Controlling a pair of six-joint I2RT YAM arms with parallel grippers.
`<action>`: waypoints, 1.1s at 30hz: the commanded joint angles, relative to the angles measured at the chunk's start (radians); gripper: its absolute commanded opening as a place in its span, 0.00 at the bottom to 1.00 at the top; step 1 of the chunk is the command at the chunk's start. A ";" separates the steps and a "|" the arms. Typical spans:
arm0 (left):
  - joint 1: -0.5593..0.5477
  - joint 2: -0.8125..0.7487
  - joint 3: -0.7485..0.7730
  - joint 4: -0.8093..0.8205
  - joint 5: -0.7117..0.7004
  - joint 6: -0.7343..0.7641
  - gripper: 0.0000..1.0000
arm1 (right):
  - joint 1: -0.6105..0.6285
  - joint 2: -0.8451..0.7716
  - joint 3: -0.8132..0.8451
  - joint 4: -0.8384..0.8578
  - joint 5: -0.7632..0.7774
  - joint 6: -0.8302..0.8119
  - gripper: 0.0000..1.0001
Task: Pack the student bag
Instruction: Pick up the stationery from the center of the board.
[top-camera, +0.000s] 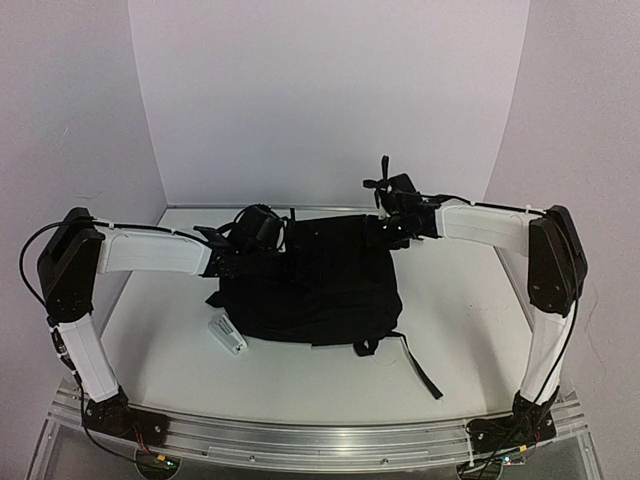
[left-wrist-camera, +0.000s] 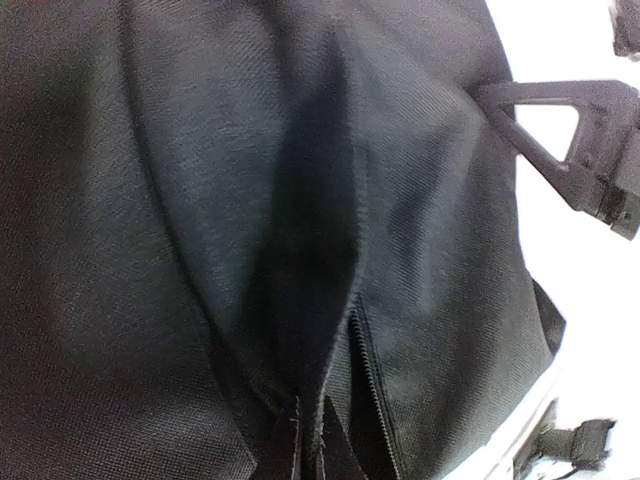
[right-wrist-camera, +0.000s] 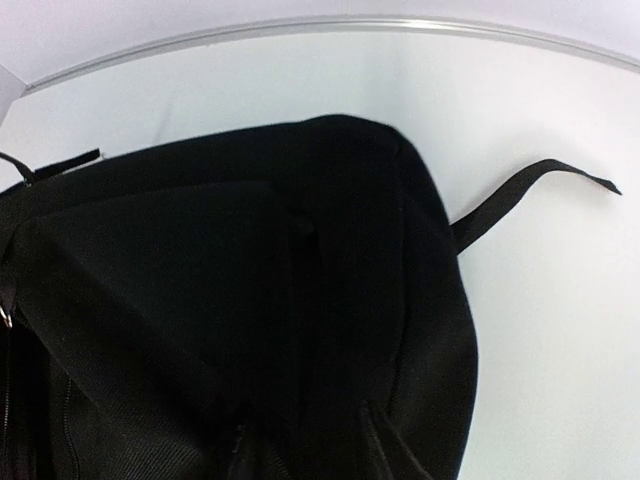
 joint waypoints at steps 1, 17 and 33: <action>0.072 -0.031 -0.123 0.063 0.069 -0.159 0.00 | -0.002 -0.077 0.055 -0.004 0.191 -0.011 0.58; 0.086 -0.020 -0.196 0.243 0.146 -0.212 0.00 | 0.329 0.014 0.241 -0.231 0.371 0.146 0.72; 0.087 -0.029 -0.207 0.280 0.172 -0.216 0.00 | 0.340 0.315 0.408 -0.376 0.431 0.260 0.59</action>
